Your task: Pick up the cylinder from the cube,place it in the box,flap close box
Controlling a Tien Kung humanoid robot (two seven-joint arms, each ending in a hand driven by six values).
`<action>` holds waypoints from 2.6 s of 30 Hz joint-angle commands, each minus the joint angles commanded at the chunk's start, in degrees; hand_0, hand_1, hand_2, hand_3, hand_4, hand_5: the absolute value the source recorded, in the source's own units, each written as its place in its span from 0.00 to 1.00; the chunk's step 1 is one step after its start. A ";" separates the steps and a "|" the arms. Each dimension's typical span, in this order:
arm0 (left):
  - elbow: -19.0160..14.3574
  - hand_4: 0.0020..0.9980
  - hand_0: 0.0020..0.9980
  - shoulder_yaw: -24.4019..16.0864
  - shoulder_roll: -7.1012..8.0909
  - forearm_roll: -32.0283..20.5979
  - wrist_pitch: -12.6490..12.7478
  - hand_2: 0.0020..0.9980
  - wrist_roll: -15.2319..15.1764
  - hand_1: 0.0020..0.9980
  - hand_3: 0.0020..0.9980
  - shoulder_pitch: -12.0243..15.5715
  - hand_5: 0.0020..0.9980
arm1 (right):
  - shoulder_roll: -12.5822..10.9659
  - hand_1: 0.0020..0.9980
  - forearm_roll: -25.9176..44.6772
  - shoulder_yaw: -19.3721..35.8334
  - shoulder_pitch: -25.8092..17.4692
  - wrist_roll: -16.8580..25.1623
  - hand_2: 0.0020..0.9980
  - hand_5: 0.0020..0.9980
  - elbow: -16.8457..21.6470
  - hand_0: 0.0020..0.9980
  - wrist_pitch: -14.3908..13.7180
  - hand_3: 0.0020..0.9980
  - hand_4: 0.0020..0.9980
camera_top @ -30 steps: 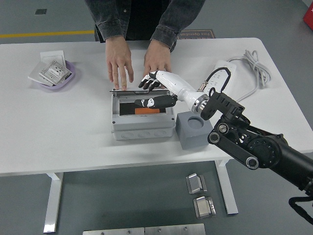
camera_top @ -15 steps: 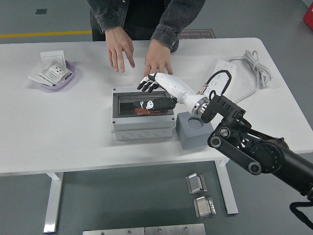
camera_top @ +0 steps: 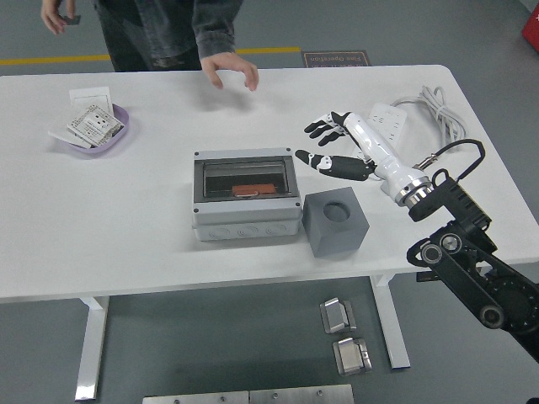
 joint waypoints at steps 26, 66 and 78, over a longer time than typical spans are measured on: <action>0.00 0.73 0.72 -0.17 0.82 0.70 -0.29 0.71 -0.87 0.74 0.78 -0.06 0.43 | 3.30 0.69 25.60 9.01 -13.84 7.69 0.73 0.64 7.10 0.74 4.12 0.76 0.98; 0.00 0.73 0.74 -1.19 0.40 1.03 -6.09 0.77 8.97 0.78 0.80 1.26 0.43 | 3.67 0.77 24.67 10.30 -15.13 6.26 0.78 0.71 6.95 0.83 7.14 0.81 1.00; 0.00 0.76 0.80 -1.28 0.71 1.05 -6.04 0.85 9.42 0.85 0.90 0.50 0.46 | 3.52 0.82 23.29 11.64 -15.36 5.39 0.82 0.74 7.31 0.87 7.25 0.82 1.00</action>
